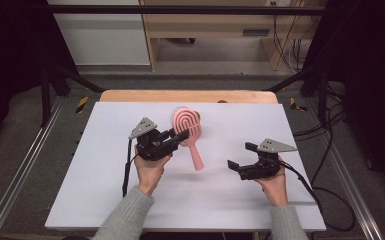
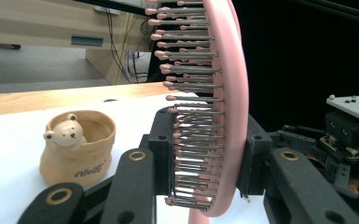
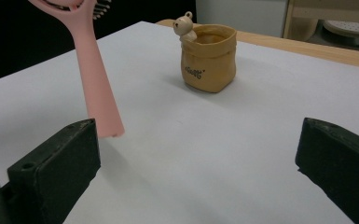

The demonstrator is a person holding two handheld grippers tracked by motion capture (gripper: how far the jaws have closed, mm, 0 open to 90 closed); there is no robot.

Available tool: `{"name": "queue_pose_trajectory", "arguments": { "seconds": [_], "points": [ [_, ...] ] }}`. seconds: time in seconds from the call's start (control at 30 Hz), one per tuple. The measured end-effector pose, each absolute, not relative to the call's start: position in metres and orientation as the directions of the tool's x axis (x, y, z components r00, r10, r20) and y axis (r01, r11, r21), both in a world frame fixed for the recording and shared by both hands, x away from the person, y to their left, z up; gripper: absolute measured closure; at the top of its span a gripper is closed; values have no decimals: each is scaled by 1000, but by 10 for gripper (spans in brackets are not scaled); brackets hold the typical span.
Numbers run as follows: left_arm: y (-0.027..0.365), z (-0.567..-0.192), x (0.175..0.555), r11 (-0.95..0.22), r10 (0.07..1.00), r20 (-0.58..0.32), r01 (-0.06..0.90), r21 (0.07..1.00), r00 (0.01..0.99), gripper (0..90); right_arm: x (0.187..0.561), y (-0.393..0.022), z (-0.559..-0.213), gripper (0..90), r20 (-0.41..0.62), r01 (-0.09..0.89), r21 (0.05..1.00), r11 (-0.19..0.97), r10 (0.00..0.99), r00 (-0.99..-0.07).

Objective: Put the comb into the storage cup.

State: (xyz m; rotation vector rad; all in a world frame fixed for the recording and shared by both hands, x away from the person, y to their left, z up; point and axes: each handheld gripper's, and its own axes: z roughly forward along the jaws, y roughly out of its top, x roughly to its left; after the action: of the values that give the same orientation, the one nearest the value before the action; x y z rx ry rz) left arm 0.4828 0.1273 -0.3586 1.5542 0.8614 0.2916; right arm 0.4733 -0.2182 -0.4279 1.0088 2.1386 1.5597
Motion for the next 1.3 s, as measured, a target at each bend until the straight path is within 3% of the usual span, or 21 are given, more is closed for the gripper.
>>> {"name": "queue_pose_trajectory", "arguments": {
  "seconds": [1.3],
  "points": [
    [151, -330, 498, 58, 694, -270, 322, 945, 667, 646, 476, -254, -441, 1, 152, 375, 915, 151, 731, -665]
  ]
}}
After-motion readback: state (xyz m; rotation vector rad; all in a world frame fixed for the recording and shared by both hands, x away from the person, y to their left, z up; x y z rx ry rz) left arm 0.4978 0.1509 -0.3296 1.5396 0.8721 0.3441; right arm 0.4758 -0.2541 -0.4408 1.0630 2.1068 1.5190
